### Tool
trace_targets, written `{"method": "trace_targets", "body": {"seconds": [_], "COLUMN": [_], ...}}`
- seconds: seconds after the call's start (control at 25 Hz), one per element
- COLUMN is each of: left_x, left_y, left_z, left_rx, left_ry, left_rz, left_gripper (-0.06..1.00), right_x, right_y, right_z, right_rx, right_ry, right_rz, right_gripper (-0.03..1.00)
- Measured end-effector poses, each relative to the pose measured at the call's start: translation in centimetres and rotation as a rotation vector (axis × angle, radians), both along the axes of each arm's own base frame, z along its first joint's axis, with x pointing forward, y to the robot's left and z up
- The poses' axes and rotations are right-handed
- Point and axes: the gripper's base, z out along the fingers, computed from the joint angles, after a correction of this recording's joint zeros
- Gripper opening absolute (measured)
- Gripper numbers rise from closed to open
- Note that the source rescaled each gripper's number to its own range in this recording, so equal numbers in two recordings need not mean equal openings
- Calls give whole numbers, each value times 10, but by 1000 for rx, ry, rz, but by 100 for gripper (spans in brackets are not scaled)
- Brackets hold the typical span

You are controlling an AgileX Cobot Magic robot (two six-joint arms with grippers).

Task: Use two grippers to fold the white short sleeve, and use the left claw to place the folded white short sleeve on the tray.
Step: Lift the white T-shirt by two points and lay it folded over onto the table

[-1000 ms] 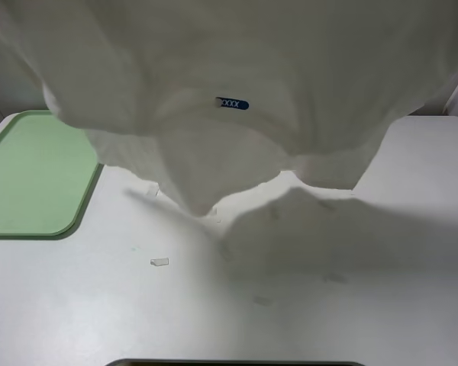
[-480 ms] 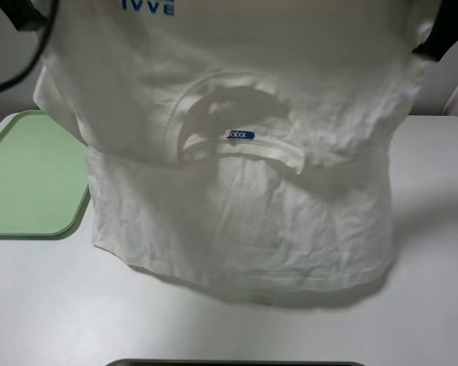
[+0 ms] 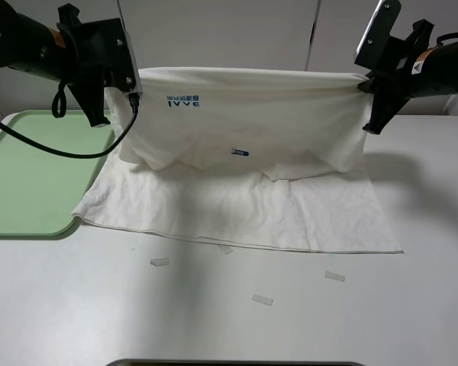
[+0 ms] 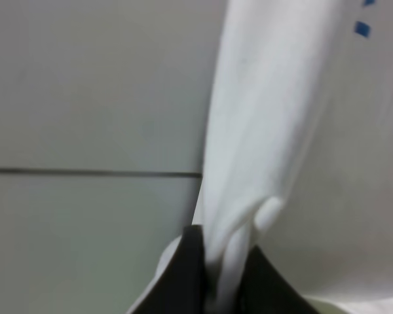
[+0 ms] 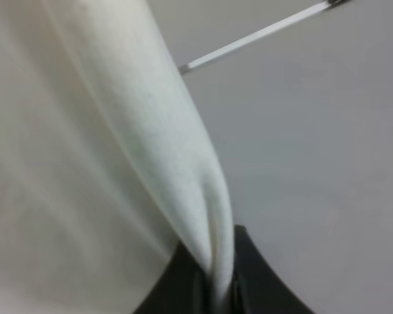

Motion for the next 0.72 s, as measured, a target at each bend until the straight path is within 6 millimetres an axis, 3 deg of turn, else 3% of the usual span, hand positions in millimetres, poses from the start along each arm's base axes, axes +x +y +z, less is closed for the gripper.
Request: {"method": "trace_targets", "body": {"seconds": [0.16,0.32,0.44,0.48,0.6,0.72], "left_x": [14,17,20,21,23,24], "left_y": [-3,-3,-4,-5,-7,-7], "left_z": [-27,-31,-27,-26,-21,-25], "left_rx": [74,108,104,100,83,99], "left_ry": [-3,-23,-81,-97,-160,-148], "left_rz": [-66,-97,-111,-113,-121,-130], "left_gripper": [0,0,0,0,0,0], "right_x": [7,9,13,22,28,28], "right_y": [0,0,0,0,-1,-1], "right_z": [-17,-25,-20,-9,2,2], "right_rx": [-22,-72,-95,-65,-28,-29], "right_ry": [12,19,-2,-41,-76,-77], "right_rz": [21,54,66,40,12,12], "right_gripper": [3,3,3,3,3,3]}}
